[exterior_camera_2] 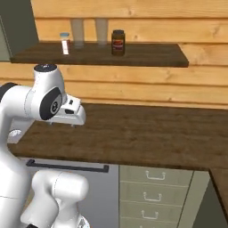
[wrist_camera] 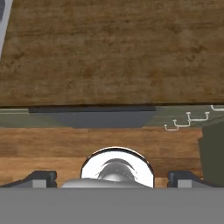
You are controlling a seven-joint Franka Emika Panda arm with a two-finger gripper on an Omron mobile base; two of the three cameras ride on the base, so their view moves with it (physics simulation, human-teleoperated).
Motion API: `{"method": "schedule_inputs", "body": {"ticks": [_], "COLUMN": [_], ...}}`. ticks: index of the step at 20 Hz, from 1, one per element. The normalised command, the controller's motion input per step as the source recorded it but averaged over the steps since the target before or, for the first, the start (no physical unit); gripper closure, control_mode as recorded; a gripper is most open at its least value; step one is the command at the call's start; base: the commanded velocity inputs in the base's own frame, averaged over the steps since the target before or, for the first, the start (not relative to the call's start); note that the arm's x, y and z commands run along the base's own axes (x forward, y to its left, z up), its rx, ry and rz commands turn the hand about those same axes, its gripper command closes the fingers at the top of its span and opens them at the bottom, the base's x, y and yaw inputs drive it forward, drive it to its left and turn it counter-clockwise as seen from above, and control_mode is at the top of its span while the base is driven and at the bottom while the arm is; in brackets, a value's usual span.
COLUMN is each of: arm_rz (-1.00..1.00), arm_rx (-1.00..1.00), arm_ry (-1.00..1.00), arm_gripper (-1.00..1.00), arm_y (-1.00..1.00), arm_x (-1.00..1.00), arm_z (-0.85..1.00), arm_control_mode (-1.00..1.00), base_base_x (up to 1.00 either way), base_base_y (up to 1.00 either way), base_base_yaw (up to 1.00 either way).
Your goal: Navigate to the shelves.
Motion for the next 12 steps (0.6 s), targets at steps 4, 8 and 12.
{"method": "schedule_inputs", "body": {"ticks": [4,8,12], "arm_rz": [0.00,0.00,0.00], "arm_rx": [0.00,0.00,0.00], "arm_ry": [0.00,0.00,0.00], "arm_gripper": [-1.00,-1.00,-1.00], "arm_y": [0.00,0.00,0.00], "arm_x": [0.00,0.00,0.00], "arm_z": [0.00,0.00,0.00], "arm_control_mode": [1.00,1.00,1.00], "base_base_x": [0.58,0.63,0.72], "base_base_y": [-0.14,-0.17,-0.23], "base_base_yaw": [0.10,0.10,0.07]}}
